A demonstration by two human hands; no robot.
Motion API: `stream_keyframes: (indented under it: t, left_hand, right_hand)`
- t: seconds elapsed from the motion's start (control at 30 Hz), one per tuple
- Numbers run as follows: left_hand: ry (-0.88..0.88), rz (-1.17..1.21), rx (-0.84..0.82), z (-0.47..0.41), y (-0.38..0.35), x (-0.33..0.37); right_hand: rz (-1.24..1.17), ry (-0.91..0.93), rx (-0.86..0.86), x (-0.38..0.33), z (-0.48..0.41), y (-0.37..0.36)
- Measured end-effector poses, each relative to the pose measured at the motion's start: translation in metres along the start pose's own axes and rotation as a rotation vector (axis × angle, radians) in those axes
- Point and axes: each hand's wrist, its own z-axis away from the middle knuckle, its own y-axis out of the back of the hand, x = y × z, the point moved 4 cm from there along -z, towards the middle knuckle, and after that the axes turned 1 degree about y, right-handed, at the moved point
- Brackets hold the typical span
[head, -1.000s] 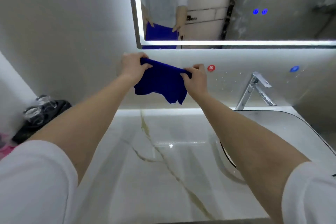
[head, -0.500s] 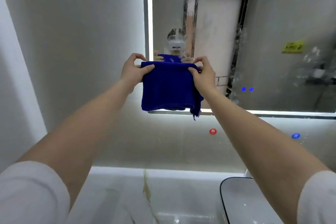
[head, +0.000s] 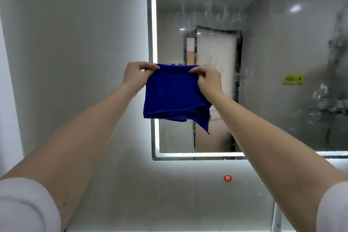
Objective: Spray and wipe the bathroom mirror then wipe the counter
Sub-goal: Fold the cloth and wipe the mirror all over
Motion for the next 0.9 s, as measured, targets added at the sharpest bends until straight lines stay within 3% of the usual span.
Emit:
stream_keyframes:
  t: [0.2,0.3,0.57,0.67,0.8,0.9]
  left_hand:
    - [-0.141,-0.317,-0.098,-0.065,-0.024,-0.017]
    - [-0.219,-0.340,-0.039,-0.090,-0.036,-0.027]
    - [-0.371,-0.358,0.067,-0.137,-0.059,-0.047]
    - [-0.445,-0.492,0.097,-0.156,-0.063,-0.053]
    - [-0.631,-0.859,0.267,-0.173,-0.056,-0.069]
    - [-0.780,-0.925,0.434,-0.165,-0.061,-0.066]
  right_hand:
    - [0.047,0.047,-0.048,0.011,-0.053,-0.031]
    - [0.091,0.079,-0.027,0.022,-0.075,-0.046]
    - [0.223,0.202,0.168,0.049,-0.122,-0.076]
    - [0.348,0.267,0.287,0.060,-0.140,-0.080]
    - [0.604,0.490,0.350,0.085,-0.154,-0.085]
    - [0.636,0.559,0.379,0.094,-0.154,-0.093]
